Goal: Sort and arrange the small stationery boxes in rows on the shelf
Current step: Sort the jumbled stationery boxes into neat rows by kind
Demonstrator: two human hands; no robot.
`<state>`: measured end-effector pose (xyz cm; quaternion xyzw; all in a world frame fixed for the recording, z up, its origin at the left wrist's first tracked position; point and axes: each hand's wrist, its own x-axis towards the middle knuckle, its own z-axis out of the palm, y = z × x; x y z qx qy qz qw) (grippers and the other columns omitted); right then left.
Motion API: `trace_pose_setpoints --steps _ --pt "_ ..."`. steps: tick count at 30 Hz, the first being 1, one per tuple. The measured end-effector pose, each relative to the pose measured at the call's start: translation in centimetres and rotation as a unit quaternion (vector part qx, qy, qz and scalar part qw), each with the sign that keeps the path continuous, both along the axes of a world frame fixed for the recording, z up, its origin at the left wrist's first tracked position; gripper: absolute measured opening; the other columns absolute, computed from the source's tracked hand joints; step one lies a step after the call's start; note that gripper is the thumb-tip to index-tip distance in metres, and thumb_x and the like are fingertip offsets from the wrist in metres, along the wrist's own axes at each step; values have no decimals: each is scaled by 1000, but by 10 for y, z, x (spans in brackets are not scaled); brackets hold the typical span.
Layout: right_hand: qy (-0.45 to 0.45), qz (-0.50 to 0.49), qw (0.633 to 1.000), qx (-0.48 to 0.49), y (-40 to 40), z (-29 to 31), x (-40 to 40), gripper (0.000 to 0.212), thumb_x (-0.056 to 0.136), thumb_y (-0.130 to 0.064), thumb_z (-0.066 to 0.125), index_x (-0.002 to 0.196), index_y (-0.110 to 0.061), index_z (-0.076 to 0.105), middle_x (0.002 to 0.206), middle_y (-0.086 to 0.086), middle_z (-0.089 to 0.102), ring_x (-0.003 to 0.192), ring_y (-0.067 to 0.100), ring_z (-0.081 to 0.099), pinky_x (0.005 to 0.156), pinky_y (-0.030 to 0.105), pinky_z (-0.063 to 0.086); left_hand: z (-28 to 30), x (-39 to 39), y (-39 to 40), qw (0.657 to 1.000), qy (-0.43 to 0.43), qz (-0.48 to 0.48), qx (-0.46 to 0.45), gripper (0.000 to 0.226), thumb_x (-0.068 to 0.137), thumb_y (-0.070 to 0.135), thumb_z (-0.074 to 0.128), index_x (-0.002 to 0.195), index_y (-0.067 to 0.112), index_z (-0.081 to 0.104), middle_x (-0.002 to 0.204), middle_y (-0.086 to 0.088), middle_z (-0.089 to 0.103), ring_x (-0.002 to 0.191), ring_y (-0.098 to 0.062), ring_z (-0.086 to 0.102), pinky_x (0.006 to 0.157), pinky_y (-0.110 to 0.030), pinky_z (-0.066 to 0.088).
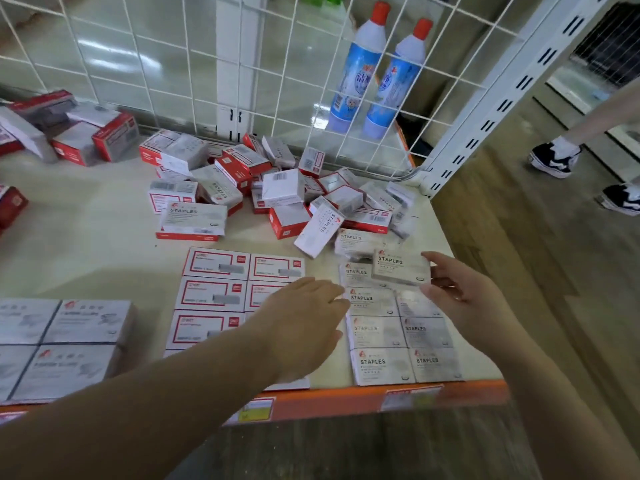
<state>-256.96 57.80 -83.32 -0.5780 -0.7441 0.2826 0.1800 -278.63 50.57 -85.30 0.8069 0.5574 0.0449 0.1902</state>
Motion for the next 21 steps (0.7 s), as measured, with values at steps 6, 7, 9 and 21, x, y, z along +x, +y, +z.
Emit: trace_pose_setpoints --steps 6,7,9,21 --pt "-34 -21 999 11 13 -2 26 43 89 -7 58 131 -17 51 95 -8 64 91 10 60 76 9 44 -12 27 17 999 26 -38 23 56 100 39 29 149 23 7 157 2 1 144 -15 -1 113 -30 -2" --pt "-40 -22 999 10 15 -2 28 43 90 -7 57 131 -16 51 96 -6 63 90 11 59 72 5 42 -14 30 20 998 32 -41 25 56 100 39 27 149 22 5 157 1 -1 144 -15 -2 114 -31 -3" --pt "-54 -23 998 7 19 -4 31 43 90 -7 57 132 -15 50 96 -4 62 88 11 58 67 1 41 -18 35 25 998 38 -46 24 57 100 41 24 149 21 3 157 1 -3 144 -15 -5 114 -31 -4" --pt "-35 -17 996 -80 41 -10 27 38 88 -1 55 116 -27 54 97 -7 65 87 2 59 74 12 45 -16 44 38 999 -10 -35 30 52 98 42 31 143 16 29 143 -1 32 131 -18 31 108 -31 26"
